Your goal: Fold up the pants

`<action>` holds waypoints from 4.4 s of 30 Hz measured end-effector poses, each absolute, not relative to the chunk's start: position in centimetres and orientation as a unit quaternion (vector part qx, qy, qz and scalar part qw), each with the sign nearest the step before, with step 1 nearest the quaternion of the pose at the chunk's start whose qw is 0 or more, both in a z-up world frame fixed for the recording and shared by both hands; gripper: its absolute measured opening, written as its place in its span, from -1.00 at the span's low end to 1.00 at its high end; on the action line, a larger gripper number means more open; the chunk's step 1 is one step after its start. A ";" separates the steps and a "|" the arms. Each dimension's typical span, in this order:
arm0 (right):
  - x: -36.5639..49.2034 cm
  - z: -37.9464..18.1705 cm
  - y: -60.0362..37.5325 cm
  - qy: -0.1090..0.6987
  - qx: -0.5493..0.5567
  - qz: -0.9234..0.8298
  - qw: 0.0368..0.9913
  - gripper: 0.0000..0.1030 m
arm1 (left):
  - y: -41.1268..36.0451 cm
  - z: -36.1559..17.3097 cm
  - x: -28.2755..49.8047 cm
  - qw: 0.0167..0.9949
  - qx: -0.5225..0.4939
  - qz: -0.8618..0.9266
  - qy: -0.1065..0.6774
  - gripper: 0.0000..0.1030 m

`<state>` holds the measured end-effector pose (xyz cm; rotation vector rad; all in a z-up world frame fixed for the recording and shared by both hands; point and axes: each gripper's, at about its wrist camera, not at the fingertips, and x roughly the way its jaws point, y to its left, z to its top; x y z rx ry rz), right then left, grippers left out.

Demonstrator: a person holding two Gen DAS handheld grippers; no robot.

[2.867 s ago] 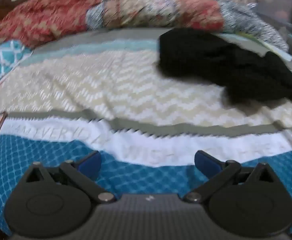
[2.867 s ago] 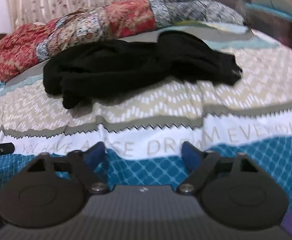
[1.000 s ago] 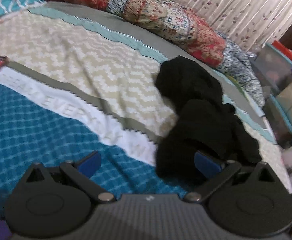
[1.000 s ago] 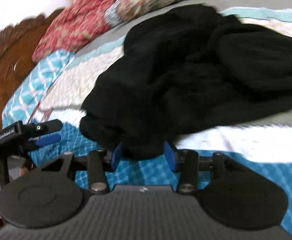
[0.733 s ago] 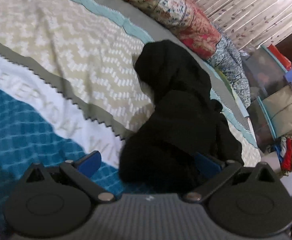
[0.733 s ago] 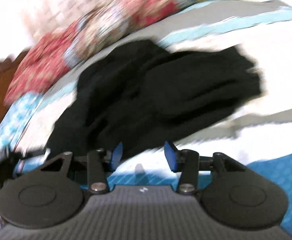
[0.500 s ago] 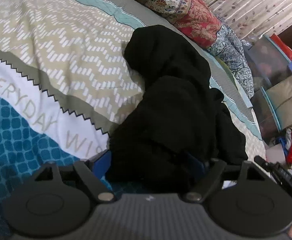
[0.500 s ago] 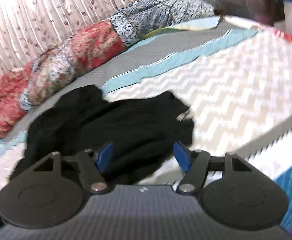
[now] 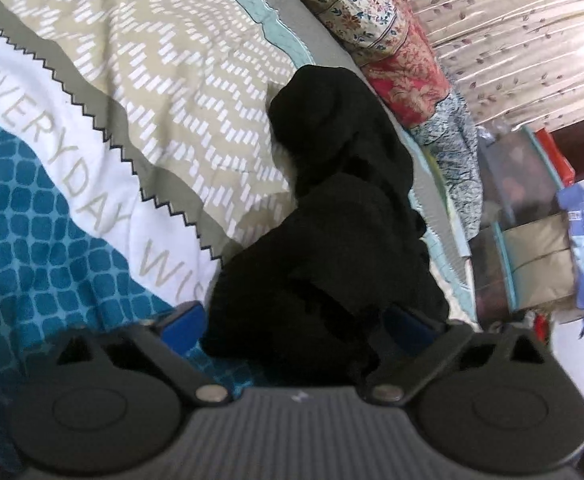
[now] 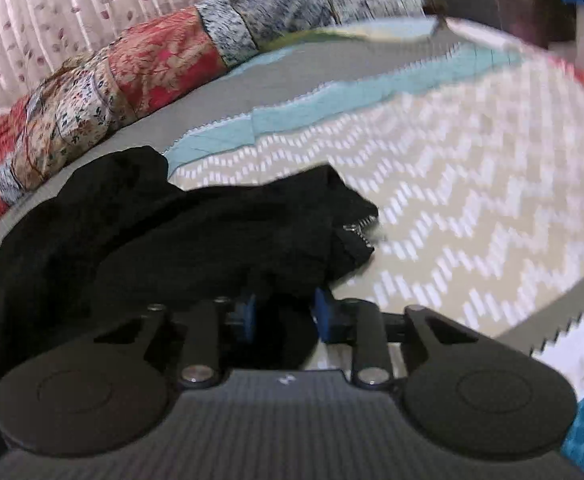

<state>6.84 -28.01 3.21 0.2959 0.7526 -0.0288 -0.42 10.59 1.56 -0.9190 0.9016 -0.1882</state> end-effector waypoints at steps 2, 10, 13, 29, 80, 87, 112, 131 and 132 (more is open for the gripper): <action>6.5 4.4 -27.6 0.345 0.120 -0.023 0.931 -0.49 | 10.4 1.3 -0.2 0.797 -0.422 -0.083 0.423 0.34; 5.4 10.8 -32.5 0.219 0.113 -0.092 0.965 -0.58 | 9.9 3.6 -0.2 0.836 -0.382 -0.090 0.383 -0.53; 4.9 13.1 -36.6 0.175 0.147 -0.142 0.963 -0.59 | 11.7 5.9 -0.4 0.849 -0.394 -0.085 0.343 -0.60; 3.4 9.1 -42.8 0.210 0.205 -0.275 0.916 0.13 | 14.0 3.4 -4.1 0.833 -0.370 -0.027 0.410 0.24; 9.8 1.7 -18.6 0.439 0.234 0.211 0.841 -0.78 | 15.9 1.4 -5.4 0.762 -0.497 -0.129 0.394 0.77; 8.9 -0.7 -21.7 0.455 0.343 0.195 0.798 -0.77 | 12.4 1.2 -2.3 0.752 -0.483 -0.163 0.417 0.95; 5.9 3.6 -22.9 0.404 0.310 0.188 0.840 -0.02 | 22.9 2.4 -4.5 0.809 -0.465 0.011 0.358 -0.60; 5.0 0.7 -47.0 0.282 0.438 -0.189 0.832 -0.85 | 22.5 6.8 -3.3 0.800 -0.479 0.011 0.361 -0.61; 5.8 1.4 -47.7 0.284 0.431 -0.187 0.836 -0.85 | 22.6 7.4 -2.9 0.801 -0.478 0.011 0.361 -0.62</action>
